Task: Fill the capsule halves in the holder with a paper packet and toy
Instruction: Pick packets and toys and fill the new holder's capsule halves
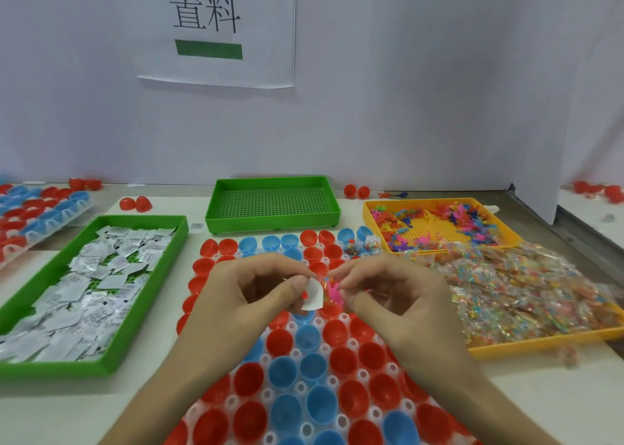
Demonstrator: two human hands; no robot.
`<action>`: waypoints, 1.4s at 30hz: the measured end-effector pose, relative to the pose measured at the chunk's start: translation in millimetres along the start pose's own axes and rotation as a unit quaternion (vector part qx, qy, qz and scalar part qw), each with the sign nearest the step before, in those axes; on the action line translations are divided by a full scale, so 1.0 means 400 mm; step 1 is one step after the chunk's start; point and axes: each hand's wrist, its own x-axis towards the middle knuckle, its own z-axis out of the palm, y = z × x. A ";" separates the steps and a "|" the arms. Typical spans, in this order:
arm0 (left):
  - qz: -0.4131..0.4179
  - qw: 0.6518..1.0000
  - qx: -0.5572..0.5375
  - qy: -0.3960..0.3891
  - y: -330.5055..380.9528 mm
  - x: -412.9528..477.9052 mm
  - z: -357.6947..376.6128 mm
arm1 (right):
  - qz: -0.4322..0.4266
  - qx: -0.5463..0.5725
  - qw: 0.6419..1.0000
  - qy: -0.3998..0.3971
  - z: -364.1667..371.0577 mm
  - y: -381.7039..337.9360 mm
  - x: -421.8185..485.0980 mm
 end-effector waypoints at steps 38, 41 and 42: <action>-0.080 0.995 -0.030 -0.054 0.009 -0.019 0.006 | -0.065 -0.101 0.993 0.011 0.009 -0.014 -0.024; -0.076 0.995 -0.044 -0.056 0.007 -0.018 0.008 | -0.087 -0.124 0.988 -0.002 0.004 -0.016 -0.021; -0.075 0.995 -0.045 -0.055 0.006 -0.018 0.008 | -0.094 -0.133 0.987 -0.010 0.003 -0.017 -0.020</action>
